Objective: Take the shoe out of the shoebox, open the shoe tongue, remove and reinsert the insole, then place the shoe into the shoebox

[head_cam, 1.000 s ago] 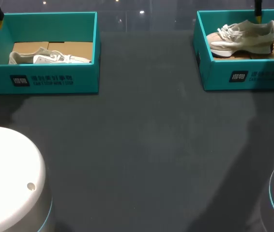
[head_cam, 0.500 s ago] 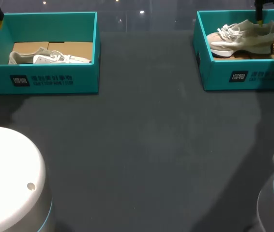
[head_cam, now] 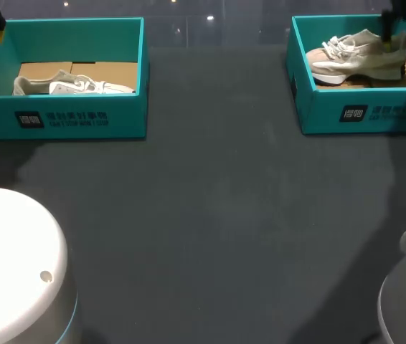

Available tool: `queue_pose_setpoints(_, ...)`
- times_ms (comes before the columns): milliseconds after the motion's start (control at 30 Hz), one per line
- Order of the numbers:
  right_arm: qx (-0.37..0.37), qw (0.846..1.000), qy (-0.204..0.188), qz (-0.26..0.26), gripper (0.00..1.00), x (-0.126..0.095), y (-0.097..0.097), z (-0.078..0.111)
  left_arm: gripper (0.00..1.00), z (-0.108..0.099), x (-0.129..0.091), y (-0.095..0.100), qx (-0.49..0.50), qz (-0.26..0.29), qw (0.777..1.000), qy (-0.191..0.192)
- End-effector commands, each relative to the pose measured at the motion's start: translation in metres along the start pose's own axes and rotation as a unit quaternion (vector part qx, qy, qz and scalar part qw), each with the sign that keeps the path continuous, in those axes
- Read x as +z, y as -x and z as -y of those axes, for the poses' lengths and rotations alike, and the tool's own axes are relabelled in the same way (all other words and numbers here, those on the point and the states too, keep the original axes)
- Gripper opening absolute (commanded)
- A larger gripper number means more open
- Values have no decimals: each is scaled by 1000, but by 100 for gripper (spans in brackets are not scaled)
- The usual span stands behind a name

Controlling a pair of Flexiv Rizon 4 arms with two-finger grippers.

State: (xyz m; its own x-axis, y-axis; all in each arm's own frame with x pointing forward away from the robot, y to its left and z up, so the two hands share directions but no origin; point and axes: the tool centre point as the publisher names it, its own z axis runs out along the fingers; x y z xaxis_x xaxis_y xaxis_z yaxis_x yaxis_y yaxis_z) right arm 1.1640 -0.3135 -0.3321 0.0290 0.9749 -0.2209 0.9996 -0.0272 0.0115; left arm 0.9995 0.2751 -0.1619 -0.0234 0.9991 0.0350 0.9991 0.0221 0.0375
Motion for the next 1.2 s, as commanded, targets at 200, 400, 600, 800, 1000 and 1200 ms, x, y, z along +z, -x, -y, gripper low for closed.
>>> queue_pose_setpoints(200,-2,1000,-10,-16,76,25,5,-14,100,1,0,0,0,-1,1000,1)
queue_pose_setpoints(400,-1,1000,-14,-18,71,33,8,-18,100,1,0,0,0,-1,1000,1)
queue_pose_setpoints(600,-4,999,-19,-26,70,42,8,-19,100,1,0,0,0,-1,1000,1)
queue_pose_setpoints(800,-3,999,-27,-37,70,51,6,-18,100,1,0,0,0,-1,1000,1)
queue_pose_setpoints(1000,-1,998,-34,-46,71,57,5,-16,100,1,0,0,0,-1,1000,1)
queue_pose_setpoints(1200,-1,998,-35,-47,48,55,2,-14,100,1,0,0,0,-1,1000,1)
